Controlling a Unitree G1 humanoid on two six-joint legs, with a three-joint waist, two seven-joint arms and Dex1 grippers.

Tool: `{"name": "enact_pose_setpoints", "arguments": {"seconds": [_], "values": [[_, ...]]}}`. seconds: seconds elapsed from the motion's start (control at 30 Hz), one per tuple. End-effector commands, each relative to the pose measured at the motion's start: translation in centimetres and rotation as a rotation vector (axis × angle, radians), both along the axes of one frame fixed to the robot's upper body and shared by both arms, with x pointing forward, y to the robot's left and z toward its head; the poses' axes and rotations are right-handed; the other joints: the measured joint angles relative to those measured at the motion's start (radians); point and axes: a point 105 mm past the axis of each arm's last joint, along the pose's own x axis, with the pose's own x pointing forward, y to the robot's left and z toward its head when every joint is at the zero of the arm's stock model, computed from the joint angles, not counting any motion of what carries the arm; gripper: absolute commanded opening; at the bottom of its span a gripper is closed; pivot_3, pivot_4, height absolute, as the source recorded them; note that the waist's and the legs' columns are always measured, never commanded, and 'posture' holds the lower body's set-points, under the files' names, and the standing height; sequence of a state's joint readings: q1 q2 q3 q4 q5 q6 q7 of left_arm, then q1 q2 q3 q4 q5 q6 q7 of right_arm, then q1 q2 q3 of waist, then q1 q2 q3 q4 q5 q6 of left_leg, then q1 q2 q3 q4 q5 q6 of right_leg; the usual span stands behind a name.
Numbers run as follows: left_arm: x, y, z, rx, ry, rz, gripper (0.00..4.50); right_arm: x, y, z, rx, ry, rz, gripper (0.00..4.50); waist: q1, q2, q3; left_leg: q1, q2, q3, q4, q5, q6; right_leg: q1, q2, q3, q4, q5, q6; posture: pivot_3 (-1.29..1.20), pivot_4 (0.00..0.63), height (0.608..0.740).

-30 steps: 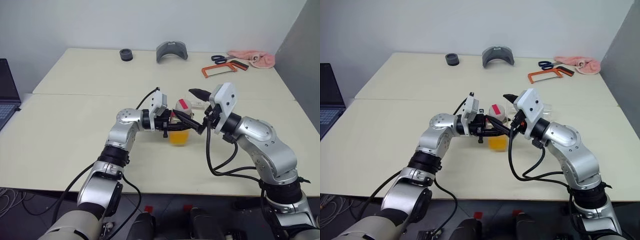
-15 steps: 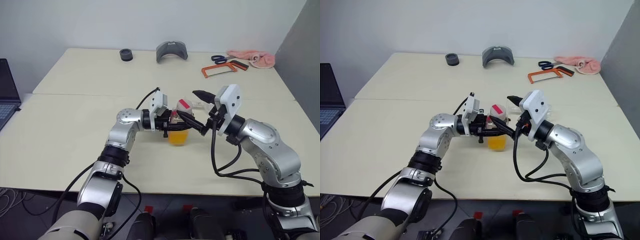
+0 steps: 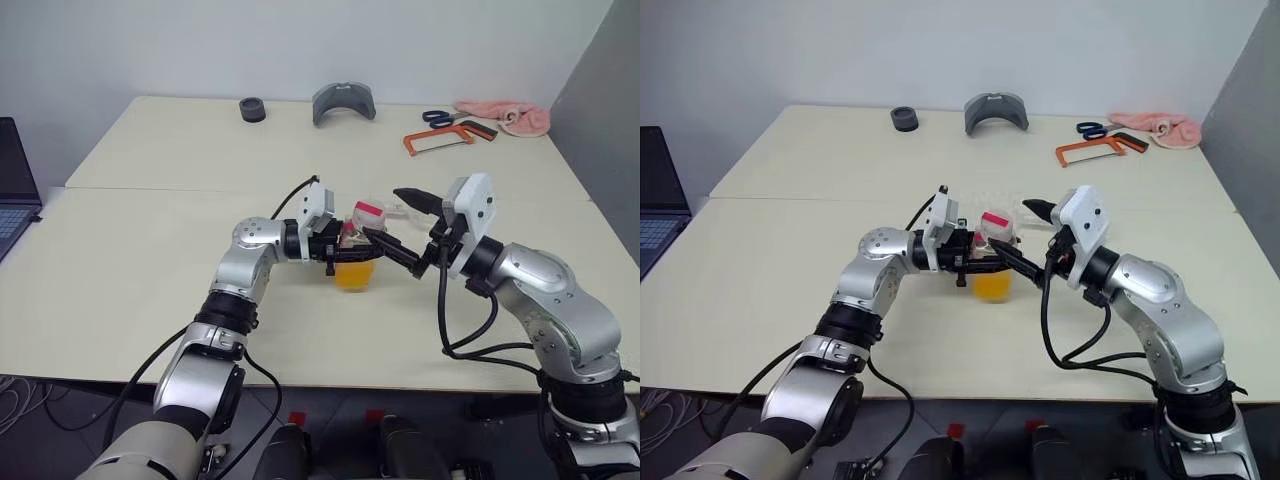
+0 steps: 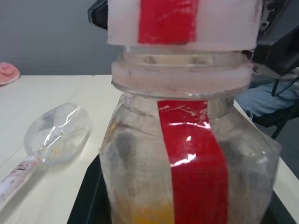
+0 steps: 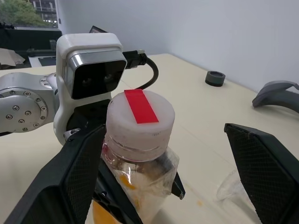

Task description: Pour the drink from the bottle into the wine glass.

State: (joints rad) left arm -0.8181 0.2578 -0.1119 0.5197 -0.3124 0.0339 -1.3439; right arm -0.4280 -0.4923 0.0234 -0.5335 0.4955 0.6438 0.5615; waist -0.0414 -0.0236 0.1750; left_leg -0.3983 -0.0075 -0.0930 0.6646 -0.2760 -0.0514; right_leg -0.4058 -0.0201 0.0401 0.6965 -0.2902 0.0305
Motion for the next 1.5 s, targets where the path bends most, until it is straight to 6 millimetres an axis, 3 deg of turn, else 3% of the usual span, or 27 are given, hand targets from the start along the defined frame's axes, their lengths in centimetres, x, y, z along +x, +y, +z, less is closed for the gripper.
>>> {"name": "enact_pose_setpoints", "arguments": {"seconds": [0.03, 0.43, 0.87, 1.17, 1.5], "values": [[0.0, 0.0, 1.6, -0.043, -0.067, 0.003, 1.65, -1.4, 0.4, 0.9, 0.018, -0.016, 0.065, 4.30, 0.000, 0.000, 0.000, 0.000, 0.000, 0.000, 0.000, 0.000, 0.000, 0.000, 0.000, 0.000, 0.000, 0.000, 0.000, 0.00, 0.150, 0.740], [0.0, -0.2, 1.7, -0.058, -0.066, 0.007, 1.65, -1.9, 1.3, 1.3, 0.043, -0.010, 0.107, 4.30, 0.000, 0.000, 0.000, 0.000, 0.000, 0.000, 0.000, 0.000, 0.000, 0.000, 0.000, 0.000, 0.000, 0.000, 0.000, 0.00, 0.150, 0.740], [-0.2, -0.4, 1.5, -0.057, -0.063, 0.002, 1.65, 0.3, 2.0, 2.3, 0.044, -0.053, 0.064, 4.30, 0.000, 0.000, 0.000, 0.000, 0.000, 0.000, 0.000, 0.000, 0.000, 0.000, 0.000, 0.000, 0.000, 0.000, 0.000, 0.00, 0.150, 0.740], [-0.2, -0.3, 1.4, -0.055, -0.064, 0.003, 1.65, 1.2, 1.0, 2.4, 0.062, -0.048, 0.007, 4.30, 0.000, 0.000, 0.000, 0.000, 0.000, 0.000, 0.000, 0.000, 0.000, 0.000, 0.000, 0.000, 0.000, 0.000, 0.000, 0.00, 0.150, 0.740], [-0.2, -0.3, 1.4, -0.054, -0.064, 0.003, 1.65, 0.8, 0.8, 2.2, 0.063, -0.034, 0.020, 4.30, 0.000, 0.000, 0.000, 0.000, 0.000, 0.000, 0.000, 0.000, 0.000, 0.000, 0.000, 0.000, 0.000, 0.000, 0.000, 0.00, 0.150, 0.740]]}}
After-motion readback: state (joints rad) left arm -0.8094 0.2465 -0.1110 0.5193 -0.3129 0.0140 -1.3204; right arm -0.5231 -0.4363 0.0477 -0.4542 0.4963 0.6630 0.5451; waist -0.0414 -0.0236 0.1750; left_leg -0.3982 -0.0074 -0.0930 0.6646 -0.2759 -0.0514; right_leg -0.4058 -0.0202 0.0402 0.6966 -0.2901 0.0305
